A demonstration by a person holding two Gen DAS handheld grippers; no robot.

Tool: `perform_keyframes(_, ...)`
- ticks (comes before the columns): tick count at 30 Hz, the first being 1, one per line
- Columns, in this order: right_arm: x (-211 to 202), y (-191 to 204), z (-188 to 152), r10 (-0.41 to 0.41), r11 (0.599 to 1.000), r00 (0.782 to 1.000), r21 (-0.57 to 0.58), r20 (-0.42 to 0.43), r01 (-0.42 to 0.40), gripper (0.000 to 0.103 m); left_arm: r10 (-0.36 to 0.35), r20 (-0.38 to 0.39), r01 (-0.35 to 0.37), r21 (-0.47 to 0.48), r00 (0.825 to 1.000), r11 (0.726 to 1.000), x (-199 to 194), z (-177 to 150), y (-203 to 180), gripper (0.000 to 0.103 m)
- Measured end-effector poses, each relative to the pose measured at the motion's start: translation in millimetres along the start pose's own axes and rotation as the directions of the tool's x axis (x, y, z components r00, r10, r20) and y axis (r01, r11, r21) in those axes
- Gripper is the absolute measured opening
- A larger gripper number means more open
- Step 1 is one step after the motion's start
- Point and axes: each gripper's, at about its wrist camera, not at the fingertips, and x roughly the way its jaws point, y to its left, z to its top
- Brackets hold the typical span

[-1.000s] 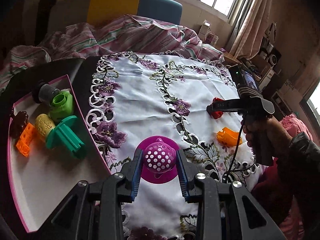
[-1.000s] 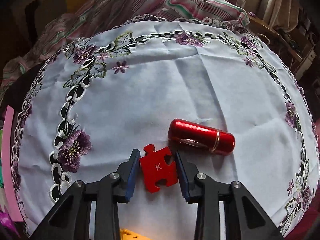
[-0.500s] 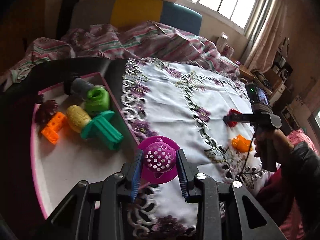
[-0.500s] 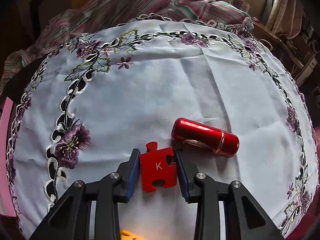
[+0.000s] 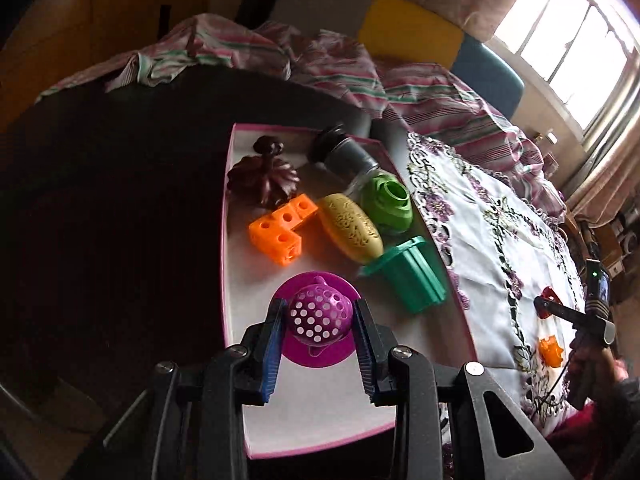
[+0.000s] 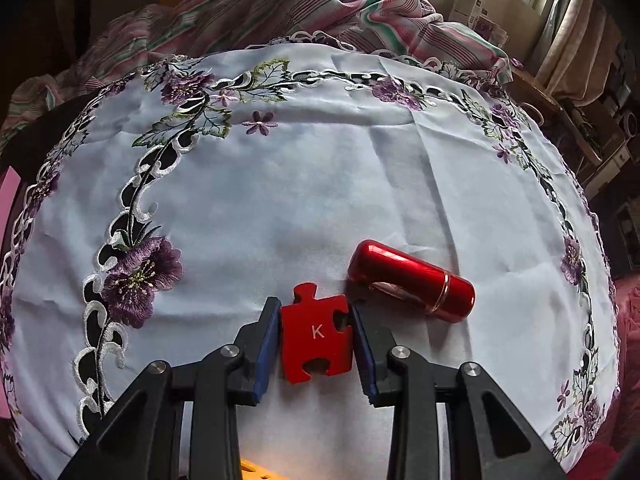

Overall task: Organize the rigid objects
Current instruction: 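Carry the purple cup into the tray with the left gripper while the right gripper grasps the red K piece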

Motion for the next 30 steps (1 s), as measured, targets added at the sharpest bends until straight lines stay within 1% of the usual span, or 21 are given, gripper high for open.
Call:
perform_keyframes(2, -0.4, 0.3, -0.8, -0.001, 1.000, 1.000, -0.002, 0.001, 0.001, 0.034, -0.007, -0.017, 0.007, -0.007, 1.000, 1.000, 8.2, 1.7, -0.1, 0.033)
perform_keyframes(7, -0.3, 1.2, -1.2, -0.007, 1.000, 1.000, -0.011, 0.004, 0.007, 0.034, 0.003, -0.042, -0.002, 0.011, 0.999, 1.000, 26.8, 9.8, -7.5, 0.033)
perform_keyframes(11, 0.0, 1.6, -0.8, -0.009, 1.000, 1.000, -0.015, 0.005, 0.009, 0.034, 0.027, -0.045, -0.025, 0.035, 0.999, 0.999, 43.8, 18.8, -11.7, 0.033)
perform_keyframes(13, -0.5, 2.8, -1.4, -0.012, 1.000, 1.000, -0.020, 0.006, 0.012, 0.034, 0.049, -0.042, -0.048, 0.042, 0.998, 0.998, 52.5, 23.8, -11.6, 0.033)
perform_keyframes(19, -1.0, 3.0, -1.8, -0.014, 1.000, 1.000, -0.027, 0.007, 0.014, 0.034, 0.078, -0.023, -0.077, 0.050, 0.997, 0.996, 61.1, 35.0, -9.7, 0.033)
perform_keyframes(26, -1.0, 3.8, -1.9, -0.020, 0.999, 1.000, -0.038, 0.010, 0.020, 0.034, 0.093, -0.022, -0.092, 0.066, 0.995, 0.994, 63.8, 35.8, -9.9, 0.034)
perform_keyframes(30, -0.8, 3.6, -1.7, -0.018, 0.999, 1.000, -0.037, 0.010, 0.019, 0.034, 0.096, -0.013, -0.095, 0.055, 0.995, 0.994, 59.3, 32.9, -10.4, 0.038)
